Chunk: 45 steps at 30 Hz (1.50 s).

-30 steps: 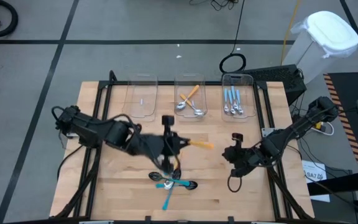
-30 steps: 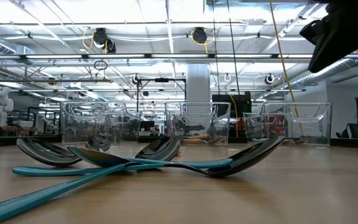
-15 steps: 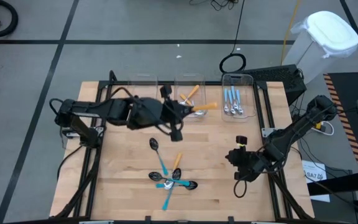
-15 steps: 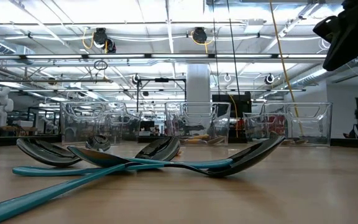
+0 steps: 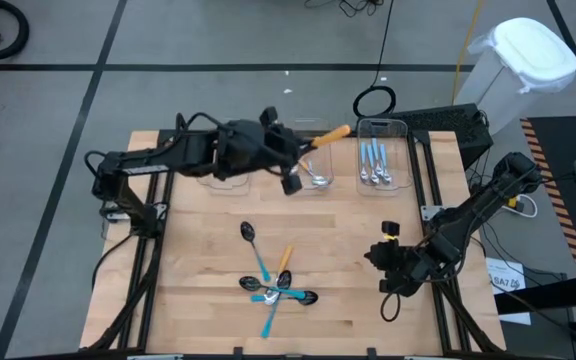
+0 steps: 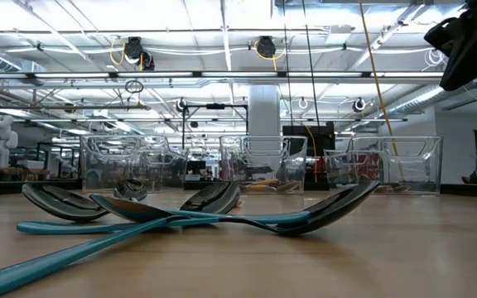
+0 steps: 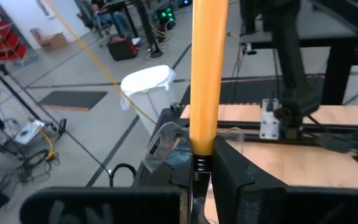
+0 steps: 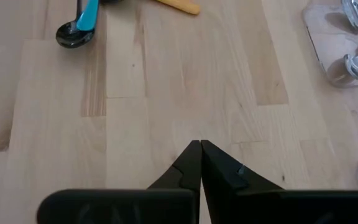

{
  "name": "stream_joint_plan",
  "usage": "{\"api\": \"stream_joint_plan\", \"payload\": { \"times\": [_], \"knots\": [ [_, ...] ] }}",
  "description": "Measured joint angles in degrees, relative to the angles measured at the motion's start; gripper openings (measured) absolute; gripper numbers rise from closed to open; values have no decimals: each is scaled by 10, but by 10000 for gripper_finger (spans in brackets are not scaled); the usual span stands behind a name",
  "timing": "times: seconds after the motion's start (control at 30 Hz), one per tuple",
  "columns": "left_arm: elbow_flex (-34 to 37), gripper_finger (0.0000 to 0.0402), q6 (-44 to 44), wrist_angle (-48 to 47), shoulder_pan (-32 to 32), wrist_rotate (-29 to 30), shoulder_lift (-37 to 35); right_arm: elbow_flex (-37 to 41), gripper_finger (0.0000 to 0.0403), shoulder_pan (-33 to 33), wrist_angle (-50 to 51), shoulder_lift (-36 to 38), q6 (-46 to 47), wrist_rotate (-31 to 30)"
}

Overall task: Sort silverware by color (type)
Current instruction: Put the brown spoon into the middle transparent bin

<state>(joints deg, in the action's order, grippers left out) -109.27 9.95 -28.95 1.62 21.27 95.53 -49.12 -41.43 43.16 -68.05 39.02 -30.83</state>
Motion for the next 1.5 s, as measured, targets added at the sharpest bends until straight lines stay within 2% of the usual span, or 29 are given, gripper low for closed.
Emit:
{"api": "stream_joint_plan", "payload": {
  "times": [0.27, 0.37, 0.5, 0.8, 1.03, 1.13, 1.3, 1.5],
  "knots": [
    [1, 27, -38, 8, 55, -16, 12, 0, 4, 0, 0, 0, 5, -7],
    [12, 27, -55, 40, 73, -18, 20, 0, 4, 0, 0, 0, 8, -7],
    [80, 27, -79, 96, 99, -20, 23, 0, 4, 0, 0, 0, 11, -7],
    [248, 27, -153, 328, 146, -29, 25, 0, 4, -17, 0, 0, 20, -11],
    [350, 27, -242, 424, 181, -26, 28, 0, 4, -18, 2, 0, 22, -24],
    [392, 26, -259, 458, 184, -1, 28, 0, 4, -18, 5, 0, 20, -25],
    [412, 26, -287, 487, 184, 42, 40, 0, 4, -18, 5, 0, 4, -31],
    [413, 26, -318, 508, 181, 43, 86, 0, 4, -18, 6, 0, -18, -56]
  ]
}}
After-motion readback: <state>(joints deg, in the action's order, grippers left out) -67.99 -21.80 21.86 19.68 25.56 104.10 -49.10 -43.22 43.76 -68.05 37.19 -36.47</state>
